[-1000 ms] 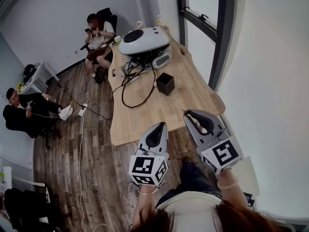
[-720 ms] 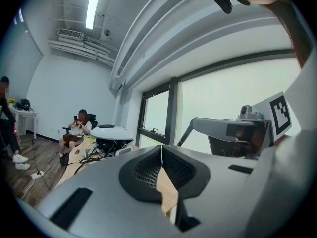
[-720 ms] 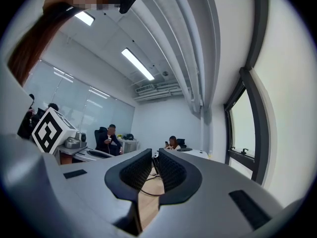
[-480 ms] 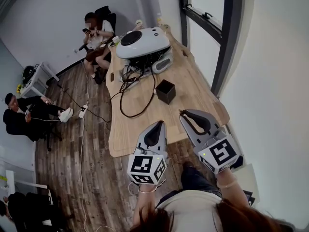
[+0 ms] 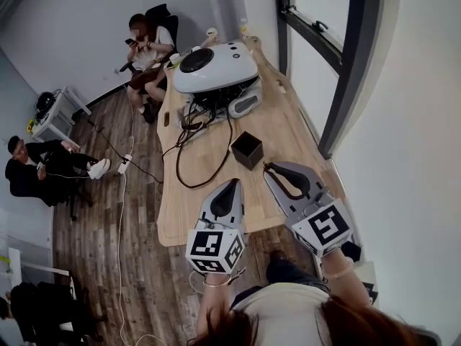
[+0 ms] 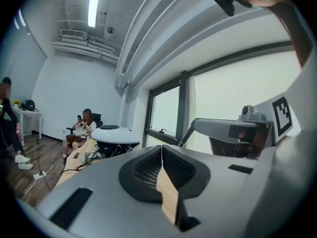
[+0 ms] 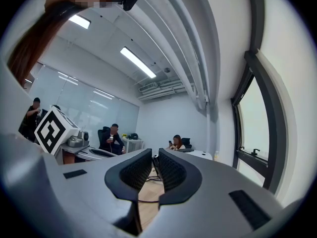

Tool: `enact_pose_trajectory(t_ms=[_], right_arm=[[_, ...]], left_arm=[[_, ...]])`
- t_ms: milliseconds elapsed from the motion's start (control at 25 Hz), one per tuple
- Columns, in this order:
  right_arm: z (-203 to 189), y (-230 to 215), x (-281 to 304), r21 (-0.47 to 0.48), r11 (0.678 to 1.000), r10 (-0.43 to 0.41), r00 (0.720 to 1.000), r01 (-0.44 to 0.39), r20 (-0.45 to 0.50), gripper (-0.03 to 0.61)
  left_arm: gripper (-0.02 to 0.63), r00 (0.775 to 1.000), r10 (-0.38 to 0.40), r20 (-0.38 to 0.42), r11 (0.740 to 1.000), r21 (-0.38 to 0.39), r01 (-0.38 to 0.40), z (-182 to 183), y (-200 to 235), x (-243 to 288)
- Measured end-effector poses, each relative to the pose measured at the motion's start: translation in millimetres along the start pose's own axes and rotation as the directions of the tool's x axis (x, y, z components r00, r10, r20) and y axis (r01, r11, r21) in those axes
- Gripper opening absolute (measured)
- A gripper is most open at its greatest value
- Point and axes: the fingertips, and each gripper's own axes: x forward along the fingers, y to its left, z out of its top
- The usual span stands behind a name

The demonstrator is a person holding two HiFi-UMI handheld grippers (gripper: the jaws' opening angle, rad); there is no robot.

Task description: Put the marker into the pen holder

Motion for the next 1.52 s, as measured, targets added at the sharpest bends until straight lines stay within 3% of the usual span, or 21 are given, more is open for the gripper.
enact_pose_trajectory(t_ms=[640, 1520], right_arm=[[-21, -33, 50, -0.01, 0.996, 0.093, 0.996, -0.094, -0.011, 0.069], [-86, -62, 139, 0.024, 0.999, 0.035, 0.993, -0.033, -0.112, 0.069]], left_arm=[[0.02, 0.997, 0.075, -0.032, 0.997, -0.025, -0.076, -4, 22, 35], [0.02, 0.998, 0.011, -0.066, 0.999, -0.035, -0.014, -8, 90, 101]])
